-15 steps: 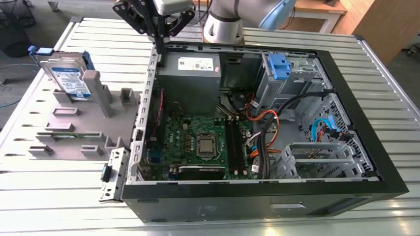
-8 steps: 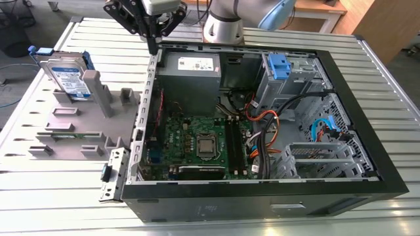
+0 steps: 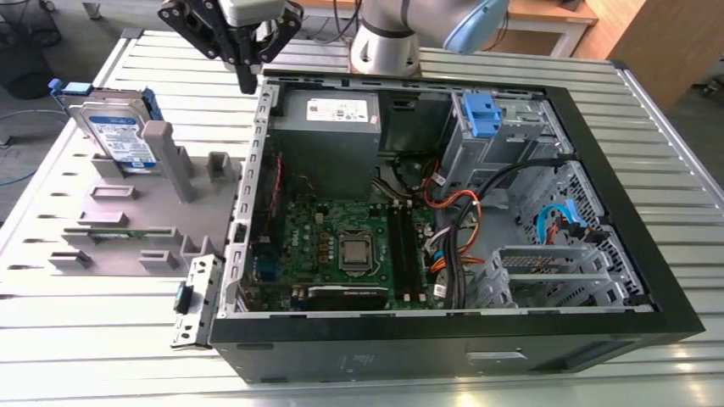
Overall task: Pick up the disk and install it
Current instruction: 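Reach for the disk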
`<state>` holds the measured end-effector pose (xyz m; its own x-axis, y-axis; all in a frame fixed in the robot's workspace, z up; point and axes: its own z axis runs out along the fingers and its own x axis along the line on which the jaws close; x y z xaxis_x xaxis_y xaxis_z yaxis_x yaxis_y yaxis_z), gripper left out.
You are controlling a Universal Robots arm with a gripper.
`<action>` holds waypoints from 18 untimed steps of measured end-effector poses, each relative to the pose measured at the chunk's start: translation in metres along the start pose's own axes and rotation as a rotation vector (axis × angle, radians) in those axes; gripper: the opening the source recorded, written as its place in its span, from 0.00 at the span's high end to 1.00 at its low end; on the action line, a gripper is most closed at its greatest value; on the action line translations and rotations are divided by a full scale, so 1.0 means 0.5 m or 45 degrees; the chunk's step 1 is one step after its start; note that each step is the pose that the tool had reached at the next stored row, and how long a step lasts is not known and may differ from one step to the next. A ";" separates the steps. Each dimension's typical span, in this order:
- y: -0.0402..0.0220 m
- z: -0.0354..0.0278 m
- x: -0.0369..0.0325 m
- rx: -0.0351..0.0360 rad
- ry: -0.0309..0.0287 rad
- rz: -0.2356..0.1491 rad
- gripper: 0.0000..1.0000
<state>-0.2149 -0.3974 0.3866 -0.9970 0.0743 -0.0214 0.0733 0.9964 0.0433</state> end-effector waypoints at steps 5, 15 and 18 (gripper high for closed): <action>-0.002 0.001 0.025 0.0001 -0.0001 0.001 0.89; -0.006 0.002 0.074 0.0001 -0.0002 0.004 0.89; -0.007 0.003 0.090 0.0002 -0.0001 0.005 0.89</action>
<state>-0.2601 -0.3974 0.3842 -0.9967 0.0778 -0.0213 0.0768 0.9961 0.0433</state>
